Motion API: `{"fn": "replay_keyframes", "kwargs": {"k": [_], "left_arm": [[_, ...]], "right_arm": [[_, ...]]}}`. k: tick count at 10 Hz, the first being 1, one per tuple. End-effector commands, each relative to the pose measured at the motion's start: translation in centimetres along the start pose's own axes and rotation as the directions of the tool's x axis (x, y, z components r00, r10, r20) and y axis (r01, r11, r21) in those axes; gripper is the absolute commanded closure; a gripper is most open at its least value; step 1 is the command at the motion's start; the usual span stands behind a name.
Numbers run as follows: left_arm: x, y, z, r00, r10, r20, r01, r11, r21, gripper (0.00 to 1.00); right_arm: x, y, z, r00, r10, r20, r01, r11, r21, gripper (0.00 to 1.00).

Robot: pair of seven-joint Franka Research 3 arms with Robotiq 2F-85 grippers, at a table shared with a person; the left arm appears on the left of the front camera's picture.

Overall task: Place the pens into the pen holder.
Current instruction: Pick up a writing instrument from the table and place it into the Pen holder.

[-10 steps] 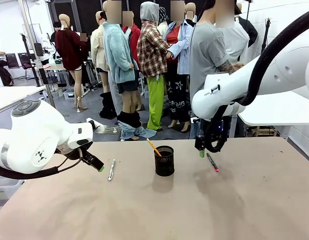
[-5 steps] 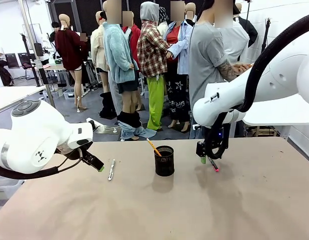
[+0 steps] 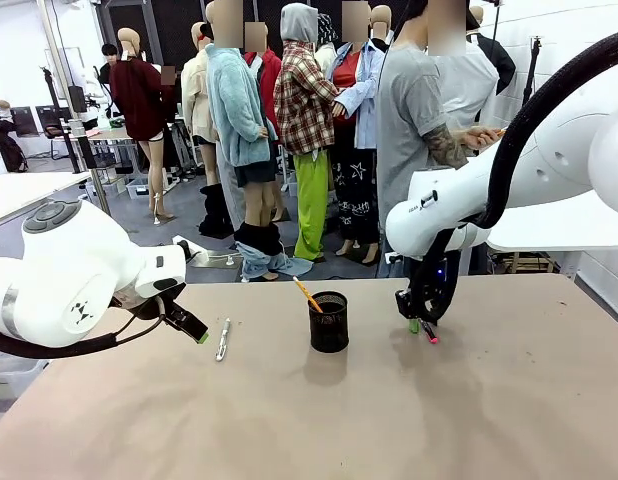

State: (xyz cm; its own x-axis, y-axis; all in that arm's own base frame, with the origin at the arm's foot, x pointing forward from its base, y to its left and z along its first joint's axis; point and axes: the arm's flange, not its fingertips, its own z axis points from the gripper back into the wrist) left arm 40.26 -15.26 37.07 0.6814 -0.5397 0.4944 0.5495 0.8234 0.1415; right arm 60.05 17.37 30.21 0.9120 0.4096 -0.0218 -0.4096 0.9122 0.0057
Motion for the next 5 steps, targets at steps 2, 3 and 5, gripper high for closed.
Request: {"fn": "replay_keyframes", "kwargs": {"k": [2, 3, 5], "left_arm": [[-0.1, 0.2, 0.1, 1.0, 0.004, 0.002, -0.004, 1.0, 0.0, 0.0], [-0.1, 0.2, 0.1, 1.0, 0.004, 0.002, -0.004, 1.0, 0.0, 0.0], [-0.1, 0.2, 0.1, 1.0, 0.004, 0.002, -0.004, 1.0, 0.0, 0.0]], "right_arm": [[0.3, 0.2, -0.7, 1.0, 0.001, -0.012, -0.001, 1.0, -0.022, 1.0], [0.4, 0.3, -0.3, 1.0, 0.013, -0.013, -0.014, 1.0, -0.024, 1.0], [0.1, 1.0, 1.2, 0.997, 0.078, 0.01, -0.078, 0.997, 0.001, 1.0]]}}
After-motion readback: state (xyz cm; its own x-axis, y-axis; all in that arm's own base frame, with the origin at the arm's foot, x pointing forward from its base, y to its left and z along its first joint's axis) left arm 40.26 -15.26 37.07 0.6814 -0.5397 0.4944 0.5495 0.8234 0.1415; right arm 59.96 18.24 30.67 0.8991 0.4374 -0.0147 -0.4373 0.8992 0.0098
